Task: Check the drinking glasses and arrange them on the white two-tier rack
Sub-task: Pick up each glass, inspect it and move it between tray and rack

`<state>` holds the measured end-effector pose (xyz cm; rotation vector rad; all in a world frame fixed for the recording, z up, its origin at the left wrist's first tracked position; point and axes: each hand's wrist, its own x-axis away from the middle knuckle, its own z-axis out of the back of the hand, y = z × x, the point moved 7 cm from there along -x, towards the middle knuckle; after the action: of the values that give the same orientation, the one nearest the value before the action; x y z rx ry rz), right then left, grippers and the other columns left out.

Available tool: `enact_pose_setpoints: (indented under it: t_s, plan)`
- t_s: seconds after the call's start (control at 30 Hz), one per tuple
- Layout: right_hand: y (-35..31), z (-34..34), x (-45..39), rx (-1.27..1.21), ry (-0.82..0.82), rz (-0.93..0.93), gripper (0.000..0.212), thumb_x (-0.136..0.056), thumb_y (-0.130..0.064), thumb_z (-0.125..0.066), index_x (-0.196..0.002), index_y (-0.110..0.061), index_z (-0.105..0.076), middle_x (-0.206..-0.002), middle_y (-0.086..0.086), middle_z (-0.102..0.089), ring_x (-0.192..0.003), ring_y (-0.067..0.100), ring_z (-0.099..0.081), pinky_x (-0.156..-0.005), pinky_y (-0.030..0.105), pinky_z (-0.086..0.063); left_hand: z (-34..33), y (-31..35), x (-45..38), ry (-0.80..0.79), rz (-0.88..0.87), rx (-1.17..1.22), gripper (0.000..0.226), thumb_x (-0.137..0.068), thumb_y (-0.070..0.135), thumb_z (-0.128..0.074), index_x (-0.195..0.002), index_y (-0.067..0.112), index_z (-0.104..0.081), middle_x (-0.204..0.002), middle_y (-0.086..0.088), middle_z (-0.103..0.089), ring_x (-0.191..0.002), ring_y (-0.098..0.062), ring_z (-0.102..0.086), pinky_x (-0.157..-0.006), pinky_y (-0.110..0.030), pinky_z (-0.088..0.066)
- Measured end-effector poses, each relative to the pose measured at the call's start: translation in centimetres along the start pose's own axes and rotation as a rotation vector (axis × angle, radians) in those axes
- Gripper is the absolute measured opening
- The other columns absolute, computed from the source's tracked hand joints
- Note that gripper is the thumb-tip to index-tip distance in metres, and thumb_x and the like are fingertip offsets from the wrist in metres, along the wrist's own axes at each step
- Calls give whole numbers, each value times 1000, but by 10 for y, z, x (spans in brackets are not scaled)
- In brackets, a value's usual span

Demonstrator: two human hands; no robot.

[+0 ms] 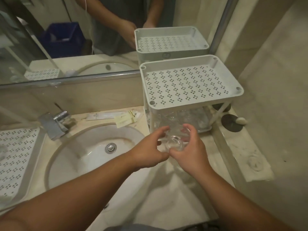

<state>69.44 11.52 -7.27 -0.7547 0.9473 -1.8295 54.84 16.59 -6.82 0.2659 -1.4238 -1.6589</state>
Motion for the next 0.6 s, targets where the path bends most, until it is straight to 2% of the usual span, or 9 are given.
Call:
enact_pose_setpoints:
  t_s: [0.07,0.17,0.33,0.4,0.47,0.6]
  plan:
    - [17,10,-12,-16,64,-40,86,-65,-22,-85,-132,-42,-34,-120,-16,-55,-100,3,-58,-74,12,-43,0,-5,-7,47,37,18,74,-85,27,-73,-147,45,-36,-142,12,-47,-127,-13,-52,-62,-11,-52]
    - [38,19,-32,-17,140,-76,81,-69,-23,-85,-131,-38,-36,-127,-8,-56,-108,14,-58,-79,25,-50,3,-13,-19,119,74,-8,62,-88,29,-71,-143,40,-44,-135,10,-53,-115,-13,-59,-70,-14,-48]
    - [58,16,-61,-13,195,-75,81,-72,-28,-84,-135,-33,-34,-135,0,-54,-117,19,-56,-87,31,-50,3,-15,-31,160,102,-83,57,-89,31,-66,-142,38,-47,-135,10,-54,-96,3,-62,-76,-15,-47]
    - [64,13,-69,-7,217,-62,81,-72,-30,-84,-135,-31,-35,-135,1,-54,-116,21,-58,-87,33,-52,1,-14,-36,151,101,-156,60,-89,30,-64,-146,35,-44,-143,9,-51,-106,-4,-63,-91,-24,-50]
    - [69,9,-75,-1,224,-60,83,-72,-30,-85,-137,-28,-33,-139,2,-52,-117,21,-58,-89,37,-54,-2,-13,-41,122,99,-249,65,-89,29,-62,-150,33,-39,-149,9,-48,-122,-12,-58,-103,-30,-46]
    - [79,1,-84,-18,226,-60,83,-74,-30,-85,-137,-26,-32,-143,2,-49,-122,21,-54,-94,44,-53,-10,-13,-51,66,75,-446,68,-92,30,-60,-154,25,-33,-158,3,-37,-133,-17,-49,-106,-23,-33]
